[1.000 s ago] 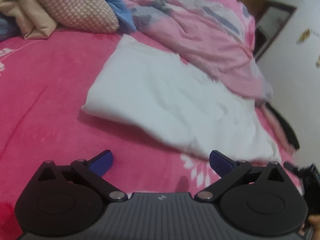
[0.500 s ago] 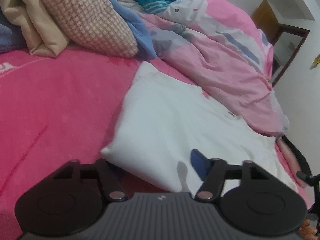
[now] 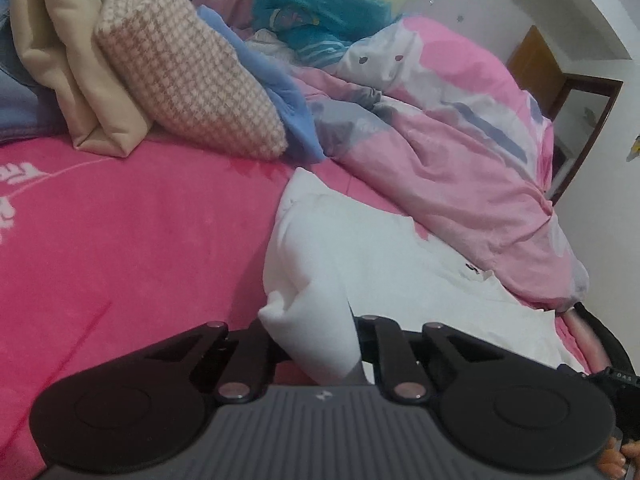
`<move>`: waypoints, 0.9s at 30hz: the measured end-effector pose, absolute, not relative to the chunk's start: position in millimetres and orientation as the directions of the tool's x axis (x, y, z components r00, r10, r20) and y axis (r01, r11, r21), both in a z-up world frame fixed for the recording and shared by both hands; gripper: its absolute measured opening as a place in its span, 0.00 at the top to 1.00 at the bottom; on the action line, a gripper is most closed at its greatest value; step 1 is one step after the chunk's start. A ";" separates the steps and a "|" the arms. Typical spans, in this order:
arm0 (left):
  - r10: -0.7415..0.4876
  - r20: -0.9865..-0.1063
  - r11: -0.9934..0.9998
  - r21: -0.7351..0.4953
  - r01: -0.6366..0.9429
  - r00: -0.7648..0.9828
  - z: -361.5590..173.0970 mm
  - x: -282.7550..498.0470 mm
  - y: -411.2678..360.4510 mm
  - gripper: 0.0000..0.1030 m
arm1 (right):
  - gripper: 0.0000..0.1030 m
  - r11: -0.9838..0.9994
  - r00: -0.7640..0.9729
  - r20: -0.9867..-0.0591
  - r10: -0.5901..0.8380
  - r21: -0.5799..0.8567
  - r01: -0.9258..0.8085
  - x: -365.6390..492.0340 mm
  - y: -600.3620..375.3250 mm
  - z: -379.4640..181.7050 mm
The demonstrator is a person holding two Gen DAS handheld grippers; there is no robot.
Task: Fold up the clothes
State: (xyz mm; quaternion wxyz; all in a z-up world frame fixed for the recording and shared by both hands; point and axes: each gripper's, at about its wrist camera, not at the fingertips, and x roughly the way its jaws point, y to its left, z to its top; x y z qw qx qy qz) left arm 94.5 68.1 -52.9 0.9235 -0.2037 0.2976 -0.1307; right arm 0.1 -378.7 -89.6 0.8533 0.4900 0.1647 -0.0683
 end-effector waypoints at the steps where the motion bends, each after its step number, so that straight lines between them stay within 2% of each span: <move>1: -0.364 -0.503 0.881 -0.459 0.115 0.784 -52.1 94.4 68.9 0.89 | 0.91 0.503 0.940 -0.337 0.051 0.822 0.268 -2.3 -378.4 -88.7; 5: -0.385 -0.520 0.872 -0.475 0.116 0.762 -48.1 92.5 74.3 0.91 | 0.93 0.471 0.953 -0.294 0.075 0.853 0.226 -11.8 -377.1 -85.0; 8: -0.396 -0.498 0.873 -0.464 0.148 0.771 -41.1 81.0 76.6 0.91 | 0.93 0.451 0.960 -0.263 0.091 0.871 0.196 -19.3 -375.7 -81.6; 13: -0.419 -0.469 0.865 -0.466 0.186 0.777 -31.2 47.7 81.7 0.91 | 0.93 0.472 0.953 -0.286 0.104 0.857 0.205 -42.8 -368.7 -71.1; 27: -0.443 -0.531 0.858 -0.484 0.170 0.722 -50.2 -48.4 125.7 0.91 | 0.93 0.447 0.919 -0.361 0.155 0.856 0.261 -142.0 -341.4 -72.1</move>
